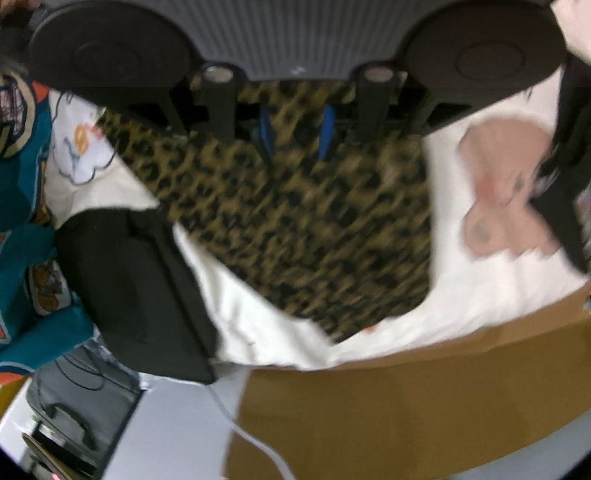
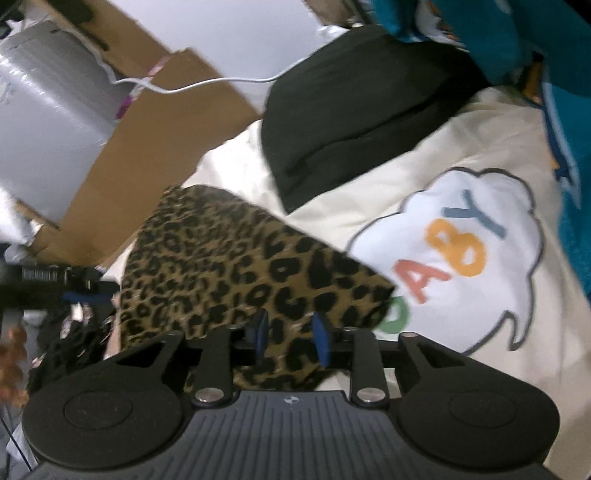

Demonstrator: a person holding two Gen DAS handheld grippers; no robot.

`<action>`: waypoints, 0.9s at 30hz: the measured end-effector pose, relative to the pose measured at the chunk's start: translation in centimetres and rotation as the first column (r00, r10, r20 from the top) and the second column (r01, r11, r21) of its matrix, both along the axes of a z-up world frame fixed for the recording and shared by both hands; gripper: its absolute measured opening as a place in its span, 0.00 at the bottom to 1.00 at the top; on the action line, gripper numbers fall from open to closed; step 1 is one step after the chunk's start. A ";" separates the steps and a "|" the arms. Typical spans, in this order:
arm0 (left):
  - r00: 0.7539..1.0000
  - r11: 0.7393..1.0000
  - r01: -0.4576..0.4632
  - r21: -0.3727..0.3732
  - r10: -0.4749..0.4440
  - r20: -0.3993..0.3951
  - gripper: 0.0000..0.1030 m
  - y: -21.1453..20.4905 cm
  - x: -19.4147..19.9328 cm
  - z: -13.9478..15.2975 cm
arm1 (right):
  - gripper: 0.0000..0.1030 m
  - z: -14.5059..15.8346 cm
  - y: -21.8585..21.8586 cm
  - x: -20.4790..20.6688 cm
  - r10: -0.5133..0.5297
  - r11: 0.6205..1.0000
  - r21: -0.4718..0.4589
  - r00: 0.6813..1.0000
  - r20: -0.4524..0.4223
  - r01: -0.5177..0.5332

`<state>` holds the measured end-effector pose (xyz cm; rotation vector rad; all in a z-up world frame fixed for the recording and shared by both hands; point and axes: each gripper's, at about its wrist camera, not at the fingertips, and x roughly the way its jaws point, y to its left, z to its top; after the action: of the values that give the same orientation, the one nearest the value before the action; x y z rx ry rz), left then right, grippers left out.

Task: Fold clothes

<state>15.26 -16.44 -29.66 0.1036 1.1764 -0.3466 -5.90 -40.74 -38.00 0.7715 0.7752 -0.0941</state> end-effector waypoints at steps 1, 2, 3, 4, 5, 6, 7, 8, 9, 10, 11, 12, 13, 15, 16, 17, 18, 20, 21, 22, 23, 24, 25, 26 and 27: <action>1.000 1.000 -0.019 0.006 0.019 -0.003 0.28 0.9 -0.9 -0.1 | 0.28 0.2 0.3 0.1 0.013 1.000 -0.002 1.000 0.004 -0.013; 0.999 0.999 -0.038 0.011 0.038 -0.011 0.28 1.9 -1.9 -0.2 | 0.28 0.4 0.6 0.2 0.025 1.000 -0.004 1.000 0.007 -0.025; 0.998 0.998 -0.054 0.018 0.054 -0.011 0.28 2.7 -2.8 -0.3 | 0.28 0.6 0.8 0.3 0.037 0.999 -0.004 0.999 0.012 -0.037; 0.997 0.997 -0.070 0.024 0.071 -0.011 0.28 3.5 -3.7 -0.5 | 0.28 0.8 1.0 0.3 0.048 0.999 -0.002 0.999 0.018 -0.048; 0.996 0.996 -0.086 0.032 0.086 -0.011 0.28 4.2 -4.7 -0.6 | 0.28 1.1 1.3 0.2 0.059 0.998 -0.001 0.998 0.024 -0.059; 0.995 0.994 -0.094 0.046 0.095 -0.012 0.28 4.8 -5.6 -0.9 | 0.28 1.2 1.4 0.2 0.068 0.998 0.001 0.997 0.029 -0.069; 0.995 0.994 -0.094 0.061 0.095 -0.015 0.28 5.2 -6.5 -1.2 | 0.28 1.3 1.6 0.2 0.076 0.997 0.004 0.997 0.030 -0.077; 0.995 0.993 -0.092 0.076 0.094 -0.018 0.28 5.7 -7.4 -1.5 | 0.28 1.4 1.7 0.2 0.084 0.996 0.007 0.996 0.030 -0.085; 0.996 0.992 -0.086 0.091 0.088 -0.020 0.28 6.0 -8.2 -1.7 | 0.28 1.4 1.9 0.2 0.089 0.996 0.009 0.996 0.029 -0.090; 0.996 0.991 -0.082 0.104 0.084 -0.022 0.28 6.2 -9.0 -1.9 | 0.28 1.3 2.0 0.2 0.091 0.996 0.012 0.995 0.026 -0.092; 0.996 0.992 -0.076 0.104 0.079 -0.029 0.28 6.4 -9.7 -2.2 | 0.28 1.1 2.0 0.2 0.093 0.996 0.014 0.995 0.023 -0.093; 0.997 0.992 -0.070 0.104 0.074 -0.036 0.28 6.6 -10.4 -2.4 | 0.28 1.0 2.1 0.2 0.090 0.996 0.017 0.996 0.017 -0.091; 0.997 0.993 -0.063 0.104 0.067 -0.041 0.28 6.7 -10.9 -2.5 | 0.28 0.8 2.1 0.2 0.083 0.996 0.019 0.996 0.009 -0.083; 0.998 0.993 -0.041 0.107 0.047 -0.048 0.28 6.6 -12.1 -2.9 | 0.28 0.4 2.0 0.2 0.072 0.997 0.023 0.997 0.000 -0.072; 0.998 0.993 -0.027 0.113 0.033 -0.052 0.28 6.4 -12.6 -3.2 | 0.28 0.3 1.9 0.1 0.067 0.997 0.022 0.998 -0.003 -0.067; 0.998 0.993 -0.008 0.120 0.014 -0.055 0.29 6.2 -13.0 -3.5 | 0.28 0.2 1.8 0.0 0.063 0.998 0.023 0.998 -0.005 -0.063; 0.998 0.992 0.012 0.127 -0.004 -0.059 0.30 5.9 -13.5 -3.9 | 0.28 0.1 1.7 0.0 0.060 0.998 0.024 0.998 -0.007 -0.060; 0.997 0.989 0.053 0.139 -0.045 -0.059 0.35 5.2 -14.3 -4.5 | 0.28 -0.1 1.5 -0.1 0.052 0.998 0.022 0.999 -0.014 -0.052; 0.996 0.987 0.072 0.143 -0.064 -0.059 0.35 5.0 -14.6 -4.9 | 0.28 -0.2 1.4 -0.1 0.049 0.999 0.021 0.999 -0.018 -0.048; 0.995 0.986 0.083 0.145 -0.075 -0.062 0.35 4.9 -14.8 -5.3 | 0.28 -0.3 1.2 -0.1 0.046 0.999 0.020 0.999 -0.021 -0.045; 0.994 0.985 0.093 0.146 -0.085 -0.065 0.35 4.9 -14.9 -5.6 | 0.28 -0.4 1.1 -0.1 0.043 0.999 0.018 0.999 -0.024 -0.043; 0.994 0.986 0.095 0.140 -0.087 -0.066 0.35 4.9 -15.0 -5.9 | 0.29 -0.5 1.0 0.0 0.042 0.999 0.015 0.999 -0.026 -0.042; 0.994 0.987 0.092 0.135 -0.083 -0.067 0.35 5.0 -14.9 -6.0 | 0.30 -0.5 0.9 0.0 0.040 0.999 0.012 0.999 -0.029 -0.040; 0.994 0.987 0.089 0.131 -0.080 -0.071 0.35 5.0 -15.0 -6.1 | 0.31 -0.6 0.8 0.0 0.038 0.999 0.010 0.999 -0.030 -0.038; 0.994 0.988 0.091 0.126 -0.082 -0.075 0.35 5.1 -15.2 -5.9 | 0.31 -0.6 0.7 0.1 0.035 0.999 0.010 0.999 -0.031 -0.035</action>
<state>0.04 -11.36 -35.55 0.2578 1.2655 -0.3519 -5.82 -40.06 -38.63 0.7663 0.8191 -0.0716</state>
